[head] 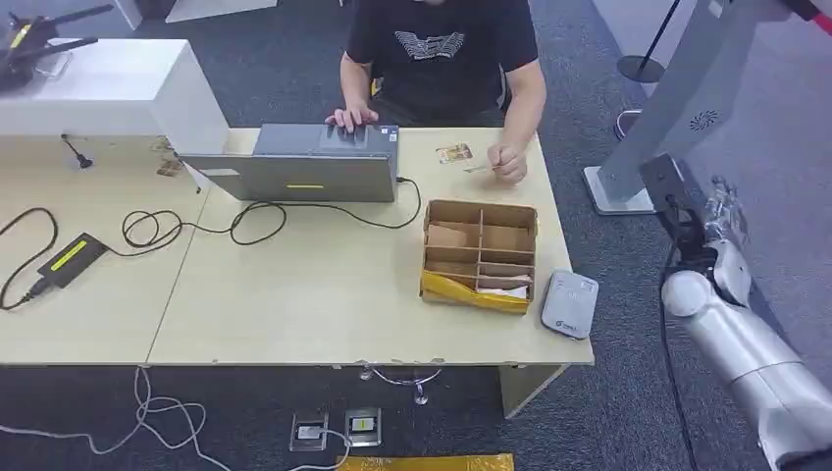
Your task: Pass the card to the sensor for recognition and then transmit it.
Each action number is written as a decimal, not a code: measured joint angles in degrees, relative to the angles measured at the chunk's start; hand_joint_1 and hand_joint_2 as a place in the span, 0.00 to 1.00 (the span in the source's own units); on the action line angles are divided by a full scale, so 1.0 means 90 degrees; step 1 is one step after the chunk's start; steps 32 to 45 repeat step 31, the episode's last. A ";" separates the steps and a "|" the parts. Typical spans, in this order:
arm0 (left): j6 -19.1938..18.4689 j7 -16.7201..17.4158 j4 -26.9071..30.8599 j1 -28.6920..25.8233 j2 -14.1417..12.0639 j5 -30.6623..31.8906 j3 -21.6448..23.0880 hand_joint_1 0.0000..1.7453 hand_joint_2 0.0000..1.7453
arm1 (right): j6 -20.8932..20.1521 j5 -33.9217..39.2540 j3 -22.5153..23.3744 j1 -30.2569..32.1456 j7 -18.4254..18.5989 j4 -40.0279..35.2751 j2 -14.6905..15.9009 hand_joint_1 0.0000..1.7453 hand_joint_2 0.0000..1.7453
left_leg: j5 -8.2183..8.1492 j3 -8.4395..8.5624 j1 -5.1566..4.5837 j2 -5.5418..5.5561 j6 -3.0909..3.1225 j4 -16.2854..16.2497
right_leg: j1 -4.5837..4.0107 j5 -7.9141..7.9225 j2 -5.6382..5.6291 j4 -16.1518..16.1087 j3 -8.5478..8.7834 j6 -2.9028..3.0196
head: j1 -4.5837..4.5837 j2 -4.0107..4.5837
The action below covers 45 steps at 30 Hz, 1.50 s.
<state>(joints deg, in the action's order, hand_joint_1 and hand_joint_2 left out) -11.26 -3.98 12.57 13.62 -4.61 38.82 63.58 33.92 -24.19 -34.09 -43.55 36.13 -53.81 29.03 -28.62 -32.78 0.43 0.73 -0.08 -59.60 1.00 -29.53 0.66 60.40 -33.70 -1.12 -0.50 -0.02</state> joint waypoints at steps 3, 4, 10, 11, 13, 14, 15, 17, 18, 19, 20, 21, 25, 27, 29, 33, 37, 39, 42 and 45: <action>0.0119 0.0000 0.0000 -0.0082 -0.0029 -0.0070 -0.0012 0.00 0.00 | 0.0333 0.0710 0.0395 0.0592 -0.0066 0.0007 0.0397 0.00 0.00 | -0.0001 -0.0002 0.0003 0.0024 0.0002 0.0000 | -0.0005 -0.0002 0.0029 -0.0016 0.0009 -0.0001 | -0.0007 0.0000; 0.0146 0.0000 0.0000 -0.0108 -0.0039 -0.0097 -0.0022 0.00 0.00 | 0.0449 0.0960 0.0552 0.0818 -0.0247 0.0022 0.0518 0.00 0.00 | -0.0001 -0.0011 0.0003 0.0033 0.0002 0.0001 | -0.0005 -0.0002 0.0036 -0.0016 0.0012 -0.0001 | -0.0005 0.0002; 0.0160 0.0002 0.0000 -0.0173 -0.0080 -0.0226 -0.0053 0.00 0.00 | 0.0614 0.2241 0.1314 0.1759 -0.1177 0.0392 0.0750 0.00 0.00 | -0.0008 -0.0004 0.0008 0.0017 0.0000 0.0002 | -0.0011 -0.0004 0.0025 -0.0021 0.0009 -0.0003 | 0.0000 0.0000; 0.0165 0.0000 0.0000 -0.0194 -0.0085 -0.0257 -0.0070 0.00 0.00 | 0.0617 0.2792 0.1577 0.1952 -0.1539 0.0620 0.0733 0.00 0.00 | -0.0008 -0.0007 0.0008 0.0028 0.0001 0.0002 | -0.0010 -0.0008 0.0035 -0.0021 0.0011 -0.0004 | -0.0007 0.0002; 0.0211 0.0002 0.0000 -0.0258 -0.0100 -0.0301 -0.0078 0.00 0.00 | 0.0508 0.3679 0.1963 0.2283 -0.2506 0.1140 0.0663 0.00 0.00 | -0.0008 -0.0012 0.0006 0.0036 0.0001 0.0004 | -0.0007 -0.0008 0.0040 -0.0021 0.0009 -0.0003 | 0.0002 0.0000; 0.0264 0.0000 0.0000 -0.0306 -0.0117 -0.0323 -0.0082 0.00 0.00 | 0.0394 0.4073 0.2170 0.2451 -0.3051 0.1434 0.0600 0.00 0.00 | -0.0009 -0.0012 0.0009 0.0033 0.0000 0.0004 | -0.0012 -0.0010 0.0037 -0.0021 0.0009 -0.0002 | -0.0005 0.0000; 0.0328 0.0000 0.0000 -0.0342 -0.0119 -0.0369 -0.0102 0.00 0.00 | 0.0274 0.4455 0.2402 0.2612 -0.3494 0.1764 0.0512 0.00 0.00 | -0.0010 -0.0016 0.0012 0.0031 0.0000 0.0004 | -0.0014 -0.0010 0.0037 -0.0021 0.0004 -0.0001 | -0.0002 0.0000; 0.0410 -0.0010 0.0000 -0.0381 -0.0136 -0.0384 -0.0129 0.00 0.00 | 0.0099 0.5065 0.2843 0.2965 -0.3990 0.2360 0.0277 0.00 0.00 | -0.0013 -0.0017 0.0015 0.0035 -0.0002 0.0005 | -0.0017 -0.0019 0.0038 -0.0022 0.0008 -0.0002 | -0.0007 0.0002; 0.0447 -0.0012 0.0000 -0.0404 -0.0141 -0.0396 -0.0141 0.00 0.00 | 0.0049 0.5210 0.3027 0.3146 -0.4133 0.2585 0.0134 0.00 0.00 | -0.0015 -0.0017 0.0018 0.0035 -0.0003 0.0005 | -0.0019 -0.0021 0.0040 -0.0022 0.0009 0.0000 | -0.0002 0.0000; 0.0466 -0.0027 0.0000 -0.0418 -0.0153 -0.0396 -0.0165 0.00 0.00 | 0.0012 0.5282 0.3172 0.3325 -0.4158 0.2738 0.0004 0.00 0.00 | -0.0017 -0.0017 0.0019 0.0034 -0.0007 0.0007 | -0.0020 -0.0022 0.0038 -0.0022 0.0006 0.0000 | -0.0002 0.0000; 0.0510 -0.0053 0.0000 -0.0424 -0.0163 -0.0355 -0.0180 0.00 0.00 | 0.0005 0.5364 0.3314 0.3478 -0.4071 0.2935 -0.0148 0.00 0.00 | -0.0019 -0.0016 0.0020 0.0031 -0.0009 0.0009 | -0.0021 -0.0022 0.0036 -0.0021 0.0005 0.0001 | 0.0005 0.0000; 0.0539 -0.0078 0.0000 -0.0427 -0.0173 -0.0289 -0.0185 0.00 0.00 | 0.0039 0.5391 0.3444 0.3633 -0.3958 0.3102 -0.0283 0.00 0.00 | -0.0018 -0.0016 0.0025 0.0031 -0.0010 0.0011 | -0.0026 -0.0024 0.0037 -0.0021 0.0006 0.0005 | 0.0000 0.0000; 0.0658 -0.0158 0.0000 -0.0434 -0.0194 -0.0138 -0.0199 0.00 0.00 | 0.0517 0.5376 0.3847 0.4016 -0.3455 0.3638 -0.0949 0.00 0.00 | -0.0023 -0.0013 0.0042 0.0013 -0.0021 0.0015 | -0.0043 -0.0026 0.0022 -0.0020 0.0006 0.0008 | -0.0002 0.0000; 0.0702 -0.0284 0.0000 -0.0433 -0.0207 -0.0075 -0.0209 0.00 0.00 | 0.0619 0.5208 0.4029 0.4127 -0.3344 0.3886 -0.1395 0.00 0.00 | -0.0023 -0.0007 0.0046 0.0001 -0.0023 0.0015 | -0.0048 -0.0026 0.0008 -0.0020 0.0006 0.0010 | 0.0000 0.0000; 0.0716 -0.0458 0.0000 -0.0433 -0.0241 -0.0056 -0.0214 0.00 0.00 | 0.0631 0.5058 0.4170 0.4138 -0.3349 0.4175 -0.1705 0.00 0.00 | -0.0022 -0.0006 0.0046 0.0001 -0.0024 0.0016 | -0.0048 -0.0026 0.0008 -0.0020 0.0007 0.0010 | 0.0002 0.0000; 0.0709 -0.0643 0.0000 -0.0433 -0.0262 -0.0058 -0.0216 0.00 0.00 | 0.0643 0.4857 0.4331 0.4168 -0.3485 0.4412 -0.1933 0.00 0.00 | -0.0018 -0.0007 0.0048 0.0003 -0.0029 0.0019 | -0.0050 -0.0027 0.0008 -0.0017 0.0011 0.0011 | 0.0002 0.0002; 0.0709 -0.0643 0.0000 -0.0433 -0.0262 -0.0058 -0.0216 0.00 0.00 | 0.0643 0.4857 0.4331 0.4168 -0.3485 0.4412 -0.1933 0.00 0.00 | -0.0018 -0.0007 0.0048 0.0003 -0.0029 0.0019 | -0.0050 -0.0027 0.0008 -0.0017 0.0011 0.0011 | 0.0002 0.0002; 0.0709 -0.0643 0.0000 -0.0433 -0.0262 -0.0058 -0.0216 0.00 0.00 | 0.0643 0.4857 0.4331 0.4168 -0.3485 0.4412 -0.1933 0.00 0.00 | -0.0018 -0.0007 0.0048 0.0003 -0.0029 0.0019 | -0.0050 -0.0027 0.0008 -0.0017 0.0011 0.0011 | 0.0002 0.0002; 0.0709 -0.0643 0.0000 -0.0433 -0.0262 -0.0058 -0.0216 0.00 0.00 | 0.0643 0.4857 0.4331 0.4168 -0.3485 0.4412 -0.1933 0.00 0.00 | -0.0018 -0.0007 0.0048 0.0003 -0.0029 0.0019 | -0.0050 -0.0027 0.0008 -0.0017 0.0011 0.0011 | 0.0002 0.0002; 0.0709 -0.0643 0.0000 -0.0433 -0.0262 -0.0058 -0.0216 0.00 0.00 | 0.0643 0.4857 0.4331 0.4168 -0.3485 0.4412 -0.1933 0.00 0.00 | -0.0018 -0.0007 0.0048 0.0003 -0.0029 0.0019 | -0.0050 -0.0027 0.0008 -0.0017 0.0011 0.0011 | 0.0002 0.0002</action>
